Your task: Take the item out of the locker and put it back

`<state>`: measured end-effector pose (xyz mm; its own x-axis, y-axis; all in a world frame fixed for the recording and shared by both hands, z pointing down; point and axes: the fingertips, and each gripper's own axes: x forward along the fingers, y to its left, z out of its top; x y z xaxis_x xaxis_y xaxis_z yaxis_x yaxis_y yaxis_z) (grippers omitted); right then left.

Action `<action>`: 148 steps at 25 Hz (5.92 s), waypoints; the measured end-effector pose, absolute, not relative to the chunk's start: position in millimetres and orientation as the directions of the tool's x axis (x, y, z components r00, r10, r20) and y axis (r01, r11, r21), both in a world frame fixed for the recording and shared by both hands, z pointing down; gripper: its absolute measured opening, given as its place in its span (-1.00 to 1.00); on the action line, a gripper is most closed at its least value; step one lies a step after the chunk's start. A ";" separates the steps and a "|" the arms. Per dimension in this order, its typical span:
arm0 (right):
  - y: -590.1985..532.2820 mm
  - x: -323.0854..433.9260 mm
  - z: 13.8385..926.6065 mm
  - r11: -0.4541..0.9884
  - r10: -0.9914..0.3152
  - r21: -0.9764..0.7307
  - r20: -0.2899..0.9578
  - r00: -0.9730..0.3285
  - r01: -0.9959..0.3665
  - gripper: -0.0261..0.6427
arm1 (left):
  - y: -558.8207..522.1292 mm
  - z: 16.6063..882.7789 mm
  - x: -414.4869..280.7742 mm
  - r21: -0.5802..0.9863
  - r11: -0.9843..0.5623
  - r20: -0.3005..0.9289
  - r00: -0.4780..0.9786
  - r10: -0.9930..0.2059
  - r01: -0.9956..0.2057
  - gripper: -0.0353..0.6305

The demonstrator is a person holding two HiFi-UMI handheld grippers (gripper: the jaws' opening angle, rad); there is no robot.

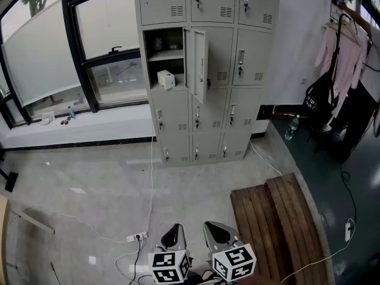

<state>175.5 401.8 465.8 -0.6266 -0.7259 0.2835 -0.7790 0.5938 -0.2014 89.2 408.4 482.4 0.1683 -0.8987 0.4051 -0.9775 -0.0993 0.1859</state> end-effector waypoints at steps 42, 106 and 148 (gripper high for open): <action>12.2 -116.1 470.5 0.668 -0.653 -0.195 0.309 -0.691 -0.719 -0.92 | 31.9 495.4 -202.2 0.195 0.011 0.440 0.078 -0.895 -0.981 -0.87; -333.3 -25.9 434.5 0.472 -0.863 -0.058 0.174 -0.474 -0.880 0.20 | -316.0 476.3 -134.7 0.149 -0.187 0.378 0.231 -0.897 -0.971 -0.87; -407.0 -42.2 431.0 0.322 -0.934 -0.048 0.146 -0.325 -0.946 0.20 | -317.3 475.1 -142.1 0.137 -0.153 0.372 0.194 -0.908 -0.979 -0.87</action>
<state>-42.2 -407.0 431.0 -0.3254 -0.9343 0.1458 -0.9456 0.3218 -0.0483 -142.1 -317.3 475.1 0.1940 -0.9075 0.3725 -0.9787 -0.1531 0.1366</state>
